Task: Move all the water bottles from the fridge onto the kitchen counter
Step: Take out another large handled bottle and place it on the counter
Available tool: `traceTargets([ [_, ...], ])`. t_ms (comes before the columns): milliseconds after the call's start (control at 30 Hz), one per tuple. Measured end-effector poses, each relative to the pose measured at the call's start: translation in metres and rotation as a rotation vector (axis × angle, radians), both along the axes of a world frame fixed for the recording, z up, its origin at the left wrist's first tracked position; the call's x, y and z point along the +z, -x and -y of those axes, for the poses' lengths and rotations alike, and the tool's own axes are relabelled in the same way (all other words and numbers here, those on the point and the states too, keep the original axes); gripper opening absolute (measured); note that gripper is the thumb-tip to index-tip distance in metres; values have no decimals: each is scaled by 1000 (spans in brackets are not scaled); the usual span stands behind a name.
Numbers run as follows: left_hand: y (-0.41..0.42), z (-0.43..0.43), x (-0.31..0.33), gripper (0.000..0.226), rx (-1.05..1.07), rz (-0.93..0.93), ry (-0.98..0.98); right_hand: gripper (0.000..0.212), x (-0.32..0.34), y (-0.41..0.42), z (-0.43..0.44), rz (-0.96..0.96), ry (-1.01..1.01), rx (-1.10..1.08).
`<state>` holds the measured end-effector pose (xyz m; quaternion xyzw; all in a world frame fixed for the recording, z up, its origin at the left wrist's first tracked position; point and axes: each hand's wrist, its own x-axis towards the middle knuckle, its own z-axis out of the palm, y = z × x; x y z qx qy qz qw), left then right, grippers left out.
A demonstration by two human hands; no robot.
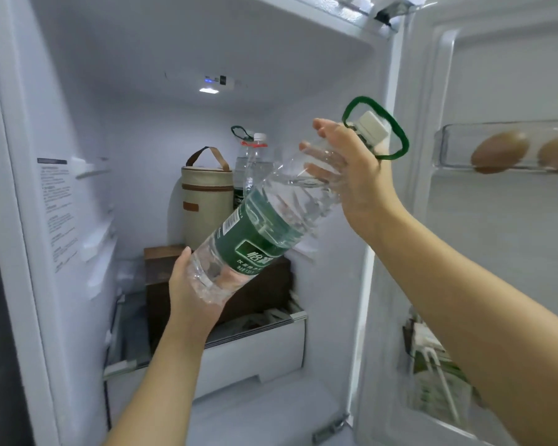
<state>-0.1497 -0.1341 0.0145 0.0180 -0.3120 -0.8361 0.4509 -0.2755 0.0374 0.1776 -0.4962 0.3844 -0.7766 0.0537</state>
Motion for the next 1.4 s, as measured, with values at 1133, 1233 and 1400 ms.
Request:
traceTargets([
  [1133, 101, -406, -112, 29, -560, 496, 119, 12, -185, 4, -482, 471, 211, -652],
  [1233, 115, -434, -121, 35, -639, 556, 149, 20, -201, 6, -512, 500, 249, -736],
  [1400, 136, -489, -133, 37, -737, 611, 202, 19, -220, 8, -569, 572, 243, -877],
])
